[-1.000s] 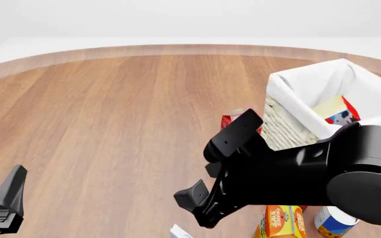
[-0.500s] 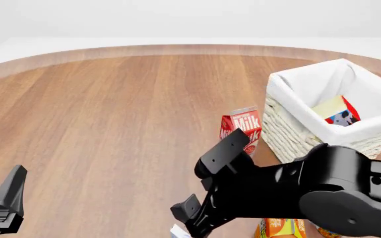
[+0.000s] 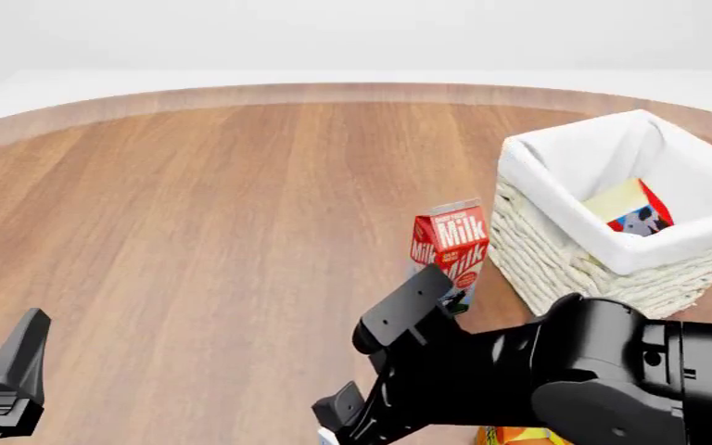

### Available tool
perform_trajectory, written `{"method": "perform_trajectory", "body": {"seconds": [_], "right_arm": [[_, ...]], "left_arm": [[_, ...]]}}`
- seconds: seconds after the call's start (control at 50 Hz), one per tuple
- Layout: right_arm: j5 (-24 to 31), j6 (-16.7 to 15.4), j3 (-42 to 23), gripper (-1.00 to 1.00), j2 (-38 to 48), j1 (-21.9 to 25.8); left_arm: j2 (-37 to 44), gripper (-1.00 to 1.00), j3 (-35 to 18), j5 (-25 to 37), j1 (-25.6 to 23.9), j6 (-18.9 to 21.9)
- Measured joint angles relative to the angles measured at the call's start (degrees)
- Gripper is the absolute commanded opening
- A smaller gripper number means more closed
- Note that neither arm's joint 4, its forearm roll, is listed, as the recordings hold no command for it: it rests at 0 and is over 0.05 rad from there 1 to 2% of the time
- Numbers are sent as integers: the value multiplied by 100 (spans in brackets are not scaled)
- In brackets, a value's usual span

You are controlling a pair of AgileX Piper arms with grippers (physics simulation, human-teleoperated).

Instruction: Pick up the cream cheese box and the butter, and put them in the basket.

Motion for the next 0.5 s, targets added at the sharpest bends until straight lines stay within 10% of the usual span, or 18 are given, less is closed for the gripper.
{"method": "perform_trajectory", "body": {"seconds": [0.5], "right_arm": [[-359, 5, 252, 100, 217, -140]], "left_arm": [[0, 100, 0, 0, 0, 0]]}}
